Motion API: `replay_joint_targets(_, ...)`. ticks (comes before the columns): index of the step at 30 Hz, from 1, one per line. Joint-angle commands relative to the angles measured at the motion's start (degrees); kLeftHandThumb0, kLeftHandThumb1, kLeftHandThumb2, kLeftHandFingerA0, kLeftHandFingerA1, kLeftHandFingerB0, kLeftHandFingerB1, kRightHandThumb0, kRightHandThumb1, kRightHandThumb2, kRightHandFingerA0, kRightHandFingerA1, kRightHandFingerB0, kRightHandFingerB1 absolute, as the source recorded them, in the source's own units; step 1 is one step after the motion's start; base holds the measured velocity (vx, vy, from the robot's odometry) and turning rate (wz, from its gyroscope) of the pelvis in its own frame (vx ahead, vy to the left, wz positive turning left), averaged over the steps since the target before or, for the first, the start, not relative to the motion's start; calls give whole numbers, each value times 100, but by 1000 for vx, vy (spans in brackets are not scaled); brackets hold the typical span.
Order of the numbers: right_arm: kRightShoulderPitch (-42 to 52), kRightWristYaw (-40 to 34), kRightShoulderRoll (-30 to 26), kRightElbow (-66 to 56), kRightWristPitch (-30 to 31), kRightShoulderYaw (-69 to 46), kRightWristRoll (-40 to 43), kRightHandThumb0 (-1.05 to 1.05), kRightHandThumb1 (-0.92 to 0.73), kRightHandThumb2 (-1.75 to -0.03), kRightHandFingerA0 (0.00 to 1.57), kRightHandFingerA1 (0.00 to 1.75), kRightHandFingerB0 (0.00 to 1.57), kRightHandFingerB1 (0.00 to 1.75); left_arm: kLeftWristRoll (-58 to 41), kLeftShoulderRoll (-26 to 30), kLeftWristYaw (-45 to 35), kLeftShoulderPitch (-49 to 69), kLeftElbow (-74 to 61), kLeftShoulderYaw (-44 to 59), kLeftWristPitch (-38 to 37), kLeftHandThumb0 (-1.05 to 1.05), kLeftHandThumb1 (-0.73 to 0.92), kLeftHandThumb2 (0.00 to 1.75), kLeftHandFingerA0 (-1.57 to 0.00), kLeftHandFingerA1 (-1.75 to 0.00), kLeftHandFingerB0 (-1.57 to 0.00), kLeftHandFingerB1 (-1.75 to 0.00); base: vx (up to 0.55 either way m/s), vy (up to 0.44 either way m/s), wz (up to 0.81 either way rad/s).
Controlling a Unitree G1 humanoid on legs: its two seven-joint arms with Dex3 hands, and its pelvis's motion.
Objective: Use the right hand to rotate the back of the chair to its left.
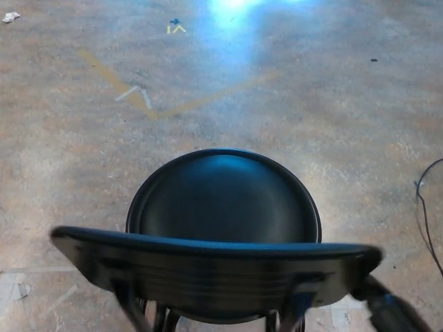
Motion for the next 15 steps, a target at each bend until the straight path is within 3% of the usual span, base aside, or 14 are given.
replay_joint_targets(1,-373,199,350,-310,287,543,-638,-104,-61,-102,0,0,0,0,45,77,-85,25,26,-124,-37,-74,81,65,-31,-37,-28,-31,0,0,0)
replay_joint_targets(6,-725,248,644,-466,576,911,-891,-105,-61,-103,0,0,0,0,-26,89,-64,23,30,-118,-14,-74,80,65,-32,-37,-25,-30,0,0,0)
replay_joint_targets(7,-901,254,763,-435,635,1025,-971,-105,-78,-65,0,0,0,0,-29,94,-67,29,31,-118,-22,-74,80,65,-32,-37,-26,-31,0,0,0)
replay_joint_targets(15,-1668,256,1349,-185,793,1481,-1150,-105,-76,-63,0,0,0,0,-94,111,-74,11,19,-64,-32,-73,79,65,-34,-39,-26,-31,0,0,0)
